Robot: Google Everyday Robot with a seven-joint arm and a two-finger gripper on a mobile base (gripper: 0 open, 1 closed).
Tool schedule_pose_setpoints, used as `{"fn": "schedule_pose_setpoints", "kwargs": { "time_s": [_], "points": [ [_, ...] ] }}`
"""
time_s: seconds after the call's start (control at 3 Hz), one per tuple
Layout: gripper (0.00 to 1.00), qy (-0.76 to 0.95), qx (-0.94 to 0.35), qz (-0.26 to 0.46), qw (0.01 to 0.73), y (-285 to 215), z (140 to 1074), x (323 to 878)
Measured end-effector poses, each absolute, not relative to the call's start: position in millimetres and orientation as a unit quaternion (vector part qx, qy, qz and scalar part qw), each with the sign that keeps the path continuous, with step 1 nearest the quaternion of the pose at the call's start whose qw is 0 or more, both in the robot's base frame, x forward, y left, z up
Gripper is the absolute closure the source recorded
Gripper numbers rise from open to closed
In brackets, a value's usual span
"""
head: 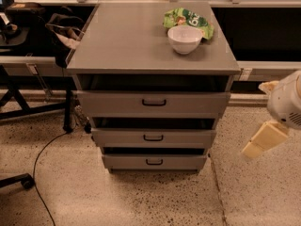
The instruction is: Open bottom drawer
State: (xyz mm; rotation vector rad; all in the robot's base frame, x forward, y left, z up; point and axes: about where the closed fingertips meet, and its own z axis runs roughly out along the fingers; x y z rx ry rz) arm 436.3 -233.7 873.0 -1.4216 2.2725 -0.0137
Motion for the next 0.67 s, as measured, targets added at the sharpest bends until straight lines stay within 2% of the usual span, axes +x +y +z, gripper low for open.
{"fn": "schedule_pose_setpoints", "kwargs": {
  "time_s": [0.67],
  "points": [
    [0.0,0.853,-0.457,0.028,0.251,-248.1,786.9,463.0]
  ]
}}
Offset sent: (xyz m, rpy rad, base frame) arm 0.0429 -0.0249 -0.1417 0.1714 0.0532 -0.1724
